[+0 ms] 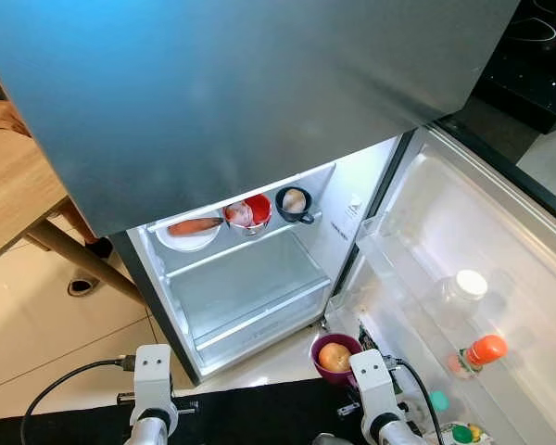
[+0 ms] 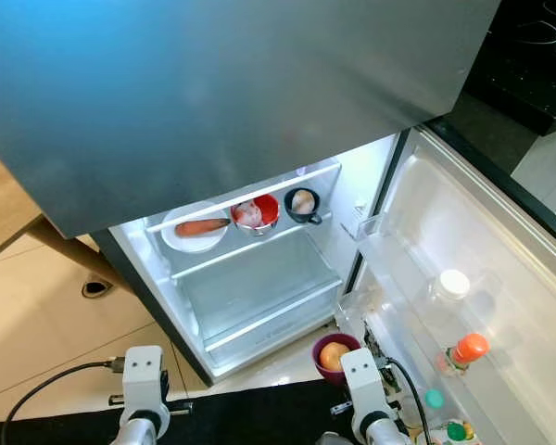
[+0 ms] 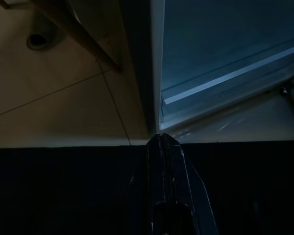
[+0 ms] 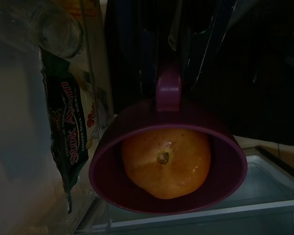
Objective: Restocking fridge
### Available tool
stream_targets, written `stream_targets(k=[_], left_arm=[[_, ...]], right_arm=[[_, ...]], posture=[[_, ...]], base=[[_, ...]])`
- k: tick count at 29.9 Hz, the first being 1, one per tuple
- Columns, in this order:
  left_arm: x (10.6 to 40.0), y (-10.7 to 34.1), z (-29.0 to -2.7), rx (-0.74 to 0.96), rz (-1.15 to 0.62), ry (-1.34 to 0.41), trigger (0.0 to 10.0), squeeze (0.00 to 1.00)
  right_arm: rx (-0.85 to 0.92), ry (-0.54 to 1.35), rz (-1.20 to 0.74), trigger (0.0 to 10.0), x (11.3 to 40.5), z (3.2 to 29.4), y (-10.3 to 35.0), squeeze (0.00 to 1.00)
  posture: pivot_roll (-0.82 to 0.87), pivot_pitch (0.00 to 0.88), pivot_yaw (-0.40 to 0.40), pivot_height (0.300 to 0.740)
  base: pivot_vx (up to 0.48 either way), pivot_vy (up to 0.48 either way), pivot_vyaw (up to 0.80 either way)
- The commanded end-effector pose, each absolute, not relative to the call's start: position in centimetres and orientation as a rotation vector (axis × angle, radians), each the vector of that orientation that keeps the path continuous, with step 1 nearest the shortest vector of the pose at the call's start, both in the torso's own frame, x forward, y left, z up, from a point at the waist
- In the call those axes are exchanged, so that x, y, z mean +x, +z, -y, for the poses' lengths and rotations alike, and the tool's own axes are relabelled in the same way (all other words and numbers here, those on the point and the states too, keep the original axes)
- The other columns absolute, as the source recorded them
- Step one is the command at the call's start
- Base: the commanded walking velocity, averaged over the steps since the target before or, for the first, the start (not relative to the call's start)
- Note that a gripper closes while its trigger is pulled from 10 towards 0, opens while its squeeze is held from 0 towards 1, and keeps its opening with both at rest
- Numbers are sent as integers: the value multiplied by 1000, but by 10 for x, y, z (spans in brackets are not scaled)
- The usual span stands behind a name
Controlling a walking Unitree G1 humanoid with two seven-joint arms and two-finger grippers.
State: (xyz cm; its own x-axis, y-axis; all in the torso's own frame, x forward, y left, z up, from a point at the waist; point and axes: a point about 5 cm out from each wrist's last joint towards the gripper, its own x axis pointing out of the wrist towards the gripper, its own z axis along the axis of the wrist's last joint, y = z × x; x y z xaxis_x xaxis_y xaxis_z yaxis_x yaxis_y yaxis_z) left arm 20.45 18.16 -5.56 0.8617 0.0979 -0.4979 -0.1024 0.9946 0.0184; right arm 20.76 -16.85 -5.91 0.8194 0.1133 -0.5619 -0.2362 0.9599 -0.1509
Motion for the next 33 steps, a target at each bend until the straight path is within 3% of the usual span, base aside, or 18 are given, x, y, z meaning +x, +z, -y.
stream_targets(k=[1, 33], left_arm=[[198, -59, -183, -18, -536, 117, 10000, 0], [201, -59, -184, -21, -545, 120, 10000, 0]], right_arm=[[-216, 183, -575, 10000, 206, 169, -59, 0], [-212, 170, -582, 10000, 208, 169, -59, 0]], posture=[[-138, 122, 12, 731], [-123, 94, 9, 731]], base=[[-244, 0, 0], [-356, 0, 0]])
